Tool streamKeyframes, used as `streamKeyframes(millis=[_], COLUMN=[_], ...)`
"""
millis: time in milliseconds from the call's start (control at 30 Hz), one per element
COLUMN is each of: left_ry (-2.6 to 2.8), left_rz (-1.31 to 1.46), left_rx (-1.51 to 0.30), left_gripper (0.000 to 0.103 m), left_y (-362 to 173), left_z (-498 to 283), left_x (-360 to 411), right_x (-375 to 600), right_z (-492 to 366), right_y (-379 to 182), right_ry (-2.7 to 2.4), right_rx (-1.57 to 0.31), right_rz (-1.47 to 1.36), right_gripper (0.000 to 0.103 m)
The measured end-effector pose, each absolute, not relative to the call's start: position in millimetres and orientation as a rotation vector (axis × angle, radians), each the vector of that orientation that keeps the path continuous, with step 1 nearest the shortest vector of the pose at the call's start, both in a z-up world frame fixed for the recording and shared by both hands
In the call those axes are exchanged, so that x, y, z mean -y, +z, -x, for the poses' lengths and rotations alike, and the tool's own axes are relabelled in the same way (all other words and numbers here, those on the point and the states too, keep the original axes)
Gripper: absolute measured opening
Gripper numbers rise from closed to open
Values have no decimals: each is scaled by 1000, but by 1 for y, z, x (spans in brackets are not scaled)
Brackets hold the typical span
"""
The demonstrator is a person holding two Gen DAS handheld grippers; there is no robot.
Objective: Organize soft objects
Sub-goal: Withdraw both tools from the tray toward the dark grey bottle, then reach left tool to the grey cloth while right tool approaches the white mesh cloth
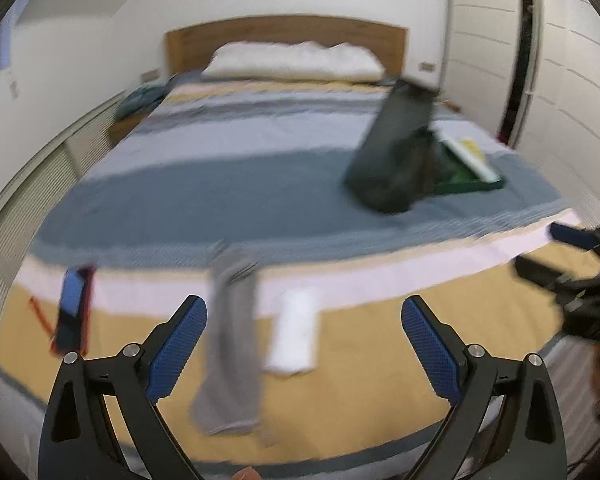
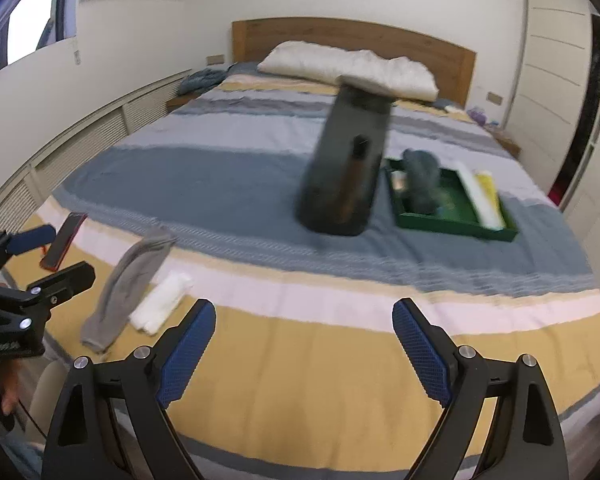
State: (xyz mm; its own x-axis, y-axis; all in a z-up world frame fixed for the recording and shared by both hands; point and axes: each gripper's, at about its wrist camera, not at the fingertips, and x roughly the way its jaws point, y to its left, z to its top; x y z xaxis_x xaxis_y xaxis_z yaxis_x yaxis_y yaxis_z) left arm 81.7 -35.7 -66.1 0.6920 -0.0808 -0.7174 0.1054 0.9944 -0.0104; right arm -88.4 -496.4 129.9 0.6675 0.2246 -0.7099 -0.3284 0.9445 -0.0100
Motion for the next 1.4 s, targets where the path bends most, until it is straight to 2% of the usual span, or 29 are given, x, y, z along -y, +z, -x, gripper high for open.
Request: streamKeyframes(millis=[167,333,933,1400], left_ry=[23,70,-35,-18], left_rz=[-12,-16,-45,-88], left_rx=[-889,-952,-1055,-1142], left_gripper=[96,96,96,96], left_y=[-109,-138,-183,-215], left_z=[-68,-65,-154,-174], left_x=[-31,-61,-22,-26], right_x=[469,439,379,362], right_z=[87,77,31,6], right_y=[111,86,21,-11], right_ry=[353,388,436,410], right_rx=[-832,-889,-972,-1023], right_rz=[152,159,207,164], right_gripper=[92,92,92,92])
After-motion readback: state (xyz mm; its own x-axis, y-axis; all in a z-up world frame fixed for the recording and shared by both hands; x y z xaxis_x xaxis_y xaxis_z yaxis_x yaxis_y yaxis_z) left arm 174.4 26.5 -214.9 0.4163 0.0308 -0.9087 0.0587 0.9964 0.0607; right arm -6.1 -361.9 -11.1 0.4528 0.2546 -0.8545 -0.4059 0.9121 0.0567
